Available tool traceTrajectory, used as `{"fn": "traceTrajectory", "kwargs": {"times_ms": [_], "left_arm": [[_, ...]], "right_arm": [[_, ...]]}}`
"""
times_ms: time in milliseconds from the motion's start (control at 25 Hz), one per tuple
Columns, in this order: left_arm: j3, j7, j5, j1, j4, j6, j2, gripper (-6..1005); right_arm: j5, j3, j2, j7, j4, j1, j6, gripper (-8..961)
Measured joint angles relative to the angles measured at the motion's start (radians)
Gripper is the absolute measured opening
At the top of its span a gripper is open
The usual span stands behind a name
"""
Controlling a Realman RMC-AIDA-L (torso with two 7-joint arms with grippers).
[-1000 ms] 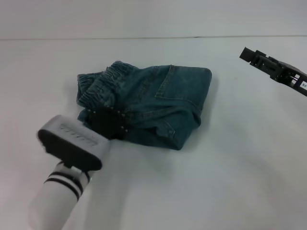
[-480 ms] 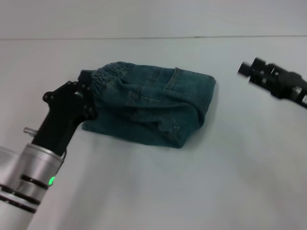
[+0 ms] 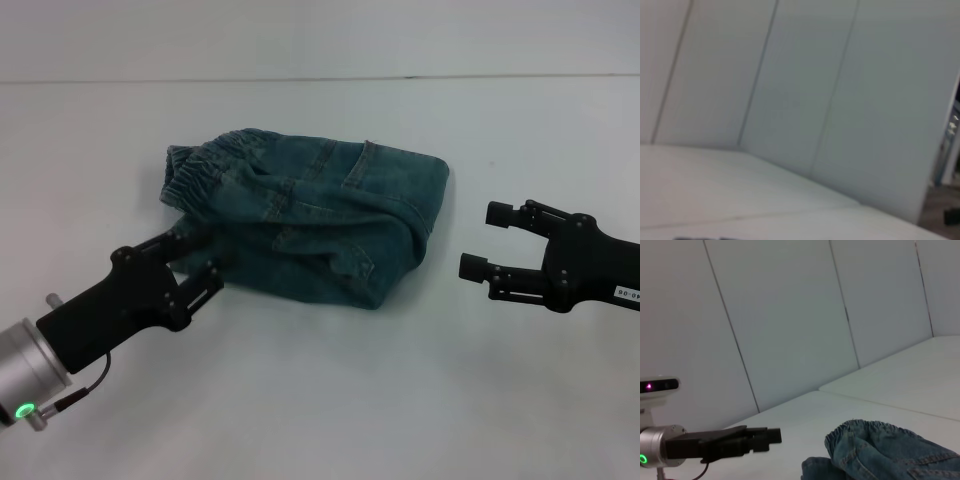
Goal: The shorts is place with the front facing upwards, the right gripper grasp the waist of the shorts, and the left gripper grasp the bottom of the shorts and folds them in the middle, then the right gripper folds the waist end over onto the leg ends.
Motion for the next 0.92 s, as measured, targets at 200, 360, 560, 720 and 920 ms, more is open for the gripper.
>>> {"fn": "traceTrajectory", "kwargs": {"times_ms": [200, 360, 560, 720, 920], "left_arm": [[0.078, -0.077, 0.001, -0.022, 0.055, -0.035, -0.002, 356], [0.092, -0.095, -0.004, -0.047, 0.057, -0.093, -0.003, 639], [0.094, -0.105, -0.007, -0.083, 0.058, -0.1, -0.003, 752], [0.092, -0.107, -0.007, -0.104, 0.058, -0.104, -0.002, 841], [0.094, -0.129, -0.006, -0.145, 0.064, -0.12, -0.002, 864]], "right_arm": [[-0.002, -0.007, 0.0, 0.019, -0.003, 0.009, 0.042, 952], [-0.003, -0.012, 0.001, 0.049, -0.004, 0.01, 0.097, 952], [0.0, -0.013, 0.003, 0.063, -0.004, 0.009, 0.128, 951], [0.002, -0.013, 0.003, 0.077, -0.003, 0.011, 0.14, 951], [0.004, -0.013, 0.003, 0.089, -0.003, 0.016, 0.151, 951]]}}
